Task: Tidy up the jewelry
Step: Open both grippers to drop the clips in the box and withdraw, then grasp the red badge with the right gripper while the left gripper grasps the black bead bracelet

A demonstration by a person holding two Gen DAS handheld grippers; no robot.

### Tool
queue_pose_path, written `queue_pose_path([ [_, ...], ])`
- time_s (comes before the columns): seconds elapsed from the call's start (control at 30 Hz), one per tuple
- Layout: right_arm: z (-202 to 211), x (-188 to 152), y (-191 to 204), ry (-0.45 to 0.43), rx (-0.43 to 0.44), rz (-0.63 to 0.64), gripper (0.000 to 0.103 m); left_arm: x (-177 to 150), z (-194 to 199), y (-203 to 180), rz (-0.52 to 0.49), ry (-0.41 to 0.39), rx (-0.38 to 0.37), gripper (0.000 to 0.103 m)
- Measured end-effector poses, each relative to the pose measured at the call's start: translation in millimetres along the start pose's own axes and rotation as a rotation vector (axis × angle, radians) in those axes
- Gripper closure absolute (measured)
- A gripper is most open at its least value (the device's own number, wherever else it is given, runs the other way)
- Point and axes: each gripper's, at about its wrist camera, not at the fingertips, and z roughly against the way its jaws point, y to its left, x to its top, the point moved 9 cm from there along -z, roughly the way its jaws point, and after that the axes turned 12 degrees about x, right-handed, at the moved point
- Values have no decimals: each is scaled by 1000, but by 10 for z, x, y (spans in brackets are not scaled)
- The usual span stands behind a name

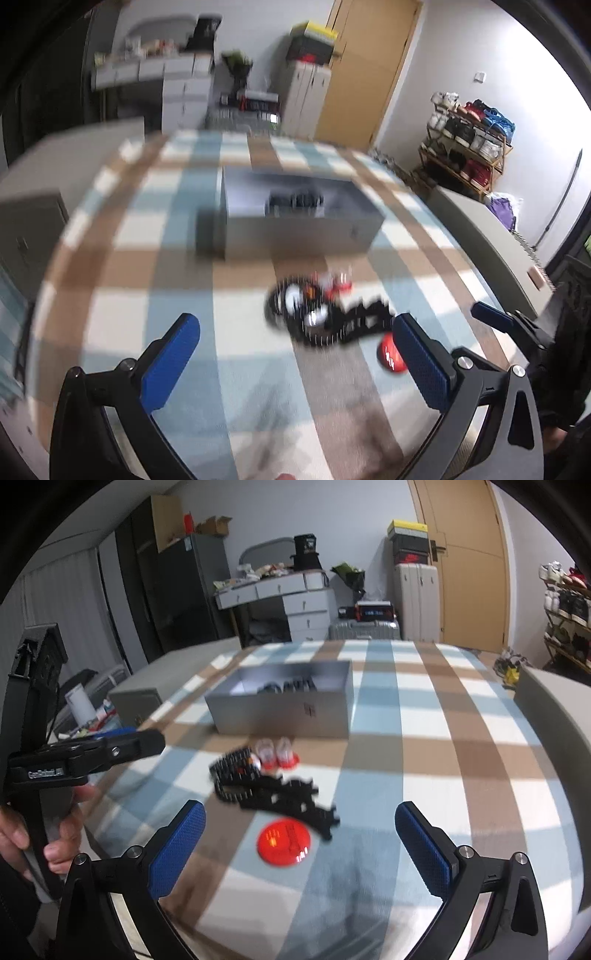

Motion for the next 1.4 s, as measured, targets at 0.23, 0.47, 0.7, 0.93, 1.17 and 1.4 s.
queue_pose_path([
  [0.23, -154, -184, -29, 27, 13, -40, 1, -166, 52, 77, 21, 12, 30, 2],
  [0.47, -299, -268, 79, 66, 21, -11, 7, -200, -7, 94, 46, 48, -2, 2],
  [0.7, -381, -303, 72, 95, -18, 13, 20, -209, 21, 68, 25, 56, -12, 2],
  [0.93, -430, -279, 56, 88, -70, 48, 43, -197, 5, 85, 36, 62, -14, 2],
  [1.17, -461, -264, 61, 88, -110, 89, 61, -118, -17, 108, 27, 73, -13, 2],
  [1.4, -369, -235, 39, 47, -75, 46, 61, -41, -107, 73, -10, 91, -12, 2],
])
